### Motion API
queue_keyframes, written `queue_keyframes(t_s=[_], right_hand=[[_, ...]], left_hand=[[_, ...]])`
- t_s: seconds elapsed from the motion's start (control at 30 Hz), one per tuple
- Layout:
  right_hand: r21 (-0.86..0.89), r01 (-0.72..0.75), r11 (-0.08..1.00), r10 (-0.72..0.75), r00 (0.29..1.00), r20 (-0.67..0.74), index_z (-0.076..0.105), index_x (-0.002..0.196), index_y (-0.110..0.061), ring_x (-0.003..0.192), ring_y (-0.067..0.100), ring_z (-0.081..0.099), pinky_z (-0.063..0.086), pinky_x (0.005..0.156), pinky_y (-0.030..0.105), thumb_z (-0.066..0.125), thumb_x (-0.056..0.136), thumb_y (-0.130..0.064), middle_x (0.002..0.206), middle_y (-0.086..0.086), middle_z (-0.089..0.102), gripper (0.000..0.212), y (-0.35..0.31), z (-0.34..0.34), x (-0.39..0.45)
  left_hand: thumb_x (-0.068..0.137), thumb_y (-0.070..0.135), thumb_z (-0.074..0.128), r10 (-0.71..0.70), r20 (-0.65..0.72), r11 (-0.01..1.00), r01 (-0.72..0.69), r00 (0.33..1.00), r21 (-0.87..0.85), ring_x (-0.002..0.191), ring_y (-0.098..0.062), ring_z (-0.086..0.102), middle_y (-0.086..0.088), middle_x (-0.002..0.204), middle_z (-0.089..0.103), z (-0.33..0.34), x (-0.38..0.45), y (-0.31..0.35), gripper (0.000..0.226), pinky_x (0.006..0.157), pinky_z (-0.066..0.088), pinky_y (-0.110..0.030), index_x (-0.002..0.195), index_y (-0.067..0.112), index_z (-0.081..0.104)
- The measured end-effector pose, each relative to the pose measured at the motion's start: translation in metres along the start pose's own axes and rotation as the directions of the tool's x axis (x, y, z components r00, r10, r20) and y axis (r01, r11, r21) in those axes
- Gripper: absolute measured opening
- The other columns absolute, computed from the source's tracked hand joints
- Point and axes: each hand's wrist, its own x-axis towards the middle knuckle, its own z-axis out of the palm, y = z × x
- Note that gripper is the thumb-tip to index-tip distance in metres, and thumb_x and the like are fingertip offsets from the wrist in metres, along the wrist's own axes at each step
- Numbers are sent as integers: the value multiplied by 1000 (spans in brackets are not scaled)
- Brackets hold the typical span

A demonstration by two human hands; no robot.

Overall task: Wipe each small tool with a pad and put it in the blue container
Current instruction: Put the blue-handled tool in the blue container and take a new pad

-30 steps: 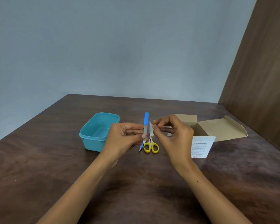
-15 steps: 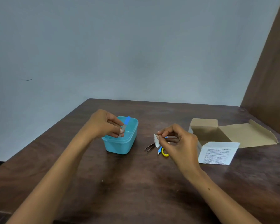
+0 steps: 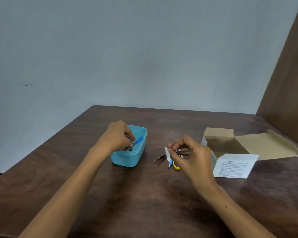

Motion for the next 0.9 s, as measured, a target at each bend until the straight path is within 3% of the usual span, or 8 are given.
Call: queue_keyframes(t_s=[0.13, 0.27, 0.4, 0.53, 0.73, 0.9], right_hand=[[-13, -29, 999, 28, 999, -42, 61, 70, -7, 79, 0, 67, 54, 67, 14, 77, 72, -1, 74, -9, 69, 17, 2, -2, 1], [-18, -35, 999, 33, 994, -101, 59, 69, -9, 76, 4, 67, 54, 68, 15, 76, 74, -3, 74, -7, 68, 19, 2, -7, 4], [-23, -72, 997, 68, 990, -124, 61, 76, -15, 77, 4, 66, 53, 70, 14, 73, 79, -5, 79, -10, 68, 16, 1, -11, 5], [-146, -115, 982, 100, 989, -107, 62, 88, -15, 76, 3, 63, 50, 69, 10, 69, 83, -5, 83, -9, 67, 13, 4, -14, 8], [-237, -146, 960, 123, 986, -111, 59, 87, -18, 73, 5, 60, 52, 66, 28, 66, 86, -11, 81, -11, 64, 10, 6, -18, 9], [-171, -152, 974, 132, 984, -121, 56, 83, -20, 76, 2, 61, 48, 64, 14, 68, 83, -7, 78, -11, 63, 18, 4, -21, 10]], left_hand=[[81, -1, 66, 80, -127, 992, -66, 989, 109, 78, -15, 69, -8, 86, 73, 13, -2, 0, 21, 76, 53, -25, 99, 8, 71], [85, 7, 64, 213, -330, 974, -172, 920, 149, 95, -19, 66, -6, 104, 71, 28, -17, 13, 23, 86, 49, -29, 107, 10, 69], [86, 8, 62, 335, -425, 938, -338, 841, 71, 86, -8, 61, 4, 101, 70, 49, -35, 38, 22, 78, 44, -19, 106, 15, 70], [86, 7, 59, 338, -354, 938, -344, 872, 47, 91, -17, 64, -3, 100, 71, 74, -35, 50, 23, 82, 53, -33, 106, 14, 70], [85, 3, 58, 327, -218, 945, -316, 920, 84, 90, -21, 63, -7, 97, 68, 98, -31, 42, 22, 80, 54, -38, 100, 13, 71], [85, 17, 65, 303, -126, 947, -283, 945, 155, 101, -18, 59, -3, 109, 64, 101, -34, 34, 27, 86, 50, -29, 112, 16, 66]])
